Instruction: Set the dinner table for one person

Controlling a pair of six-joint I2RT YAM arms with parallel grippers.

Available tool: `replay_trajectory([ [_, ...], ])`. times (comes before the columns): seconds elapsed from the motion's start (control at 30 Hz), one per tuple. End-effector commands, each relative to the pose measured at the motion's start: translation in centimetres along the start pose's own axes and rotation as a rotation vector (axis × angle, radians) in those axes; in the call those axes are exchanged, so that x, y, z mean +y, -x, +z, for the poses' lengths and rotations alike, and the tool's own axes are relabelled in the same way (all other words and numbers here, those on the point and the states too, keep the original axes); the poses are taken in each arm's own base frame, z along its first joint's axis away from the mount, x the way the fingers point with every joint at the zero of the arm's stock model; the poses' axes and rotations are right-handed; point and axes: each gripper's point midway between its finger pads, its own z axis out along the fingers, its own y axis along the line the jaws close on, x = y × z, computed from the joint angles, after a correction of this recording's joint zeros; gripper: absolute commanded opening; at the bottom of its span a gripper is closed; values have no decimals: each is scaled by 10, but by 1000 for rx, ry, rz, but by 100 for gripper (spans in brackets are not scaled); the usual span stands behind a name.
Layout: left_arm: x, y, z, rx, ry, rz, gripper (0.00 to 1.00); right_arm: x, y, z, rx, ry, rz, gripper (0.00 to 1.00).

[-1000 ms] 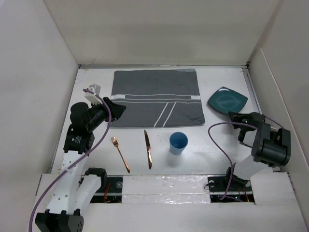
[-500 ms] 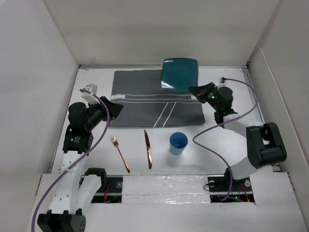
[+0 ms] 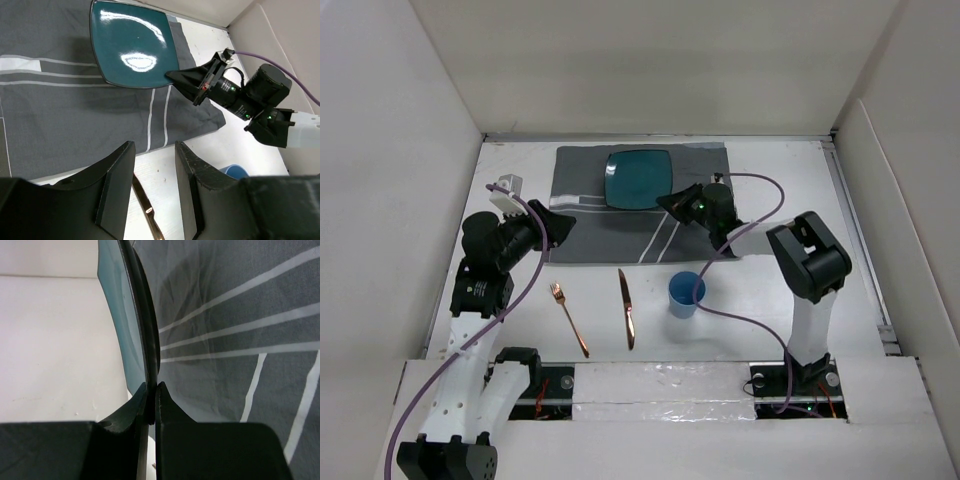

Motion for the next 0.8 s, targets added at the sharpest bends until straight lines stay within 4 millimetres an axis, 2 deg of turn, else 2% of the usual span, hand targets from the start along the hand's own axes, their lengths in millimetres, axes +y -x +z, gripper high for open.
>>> replay_trajectory([
  [0.0,-3,5,0,-25,-26,32,35,112,33,-3,-135,339,14,0],
  [0.07,-5,5,-1,-26,-34,33,35,103,31,3,-127,324,23,0],
  [0.3,-4,6,-1,-31,-28,30,35,90,28,9,-96,278,15,0],
  [0.57,-4,6,0,-30,-30,26,35,55,15,14,-22,169,32,0],
  [0.73,-4,6,-1,-34,-28,27,35,38,2,19,35,131,64,19],
  [0.77,-5,7,-1,-36,-28,28,35,34,6,20,31,125,71,24],
])
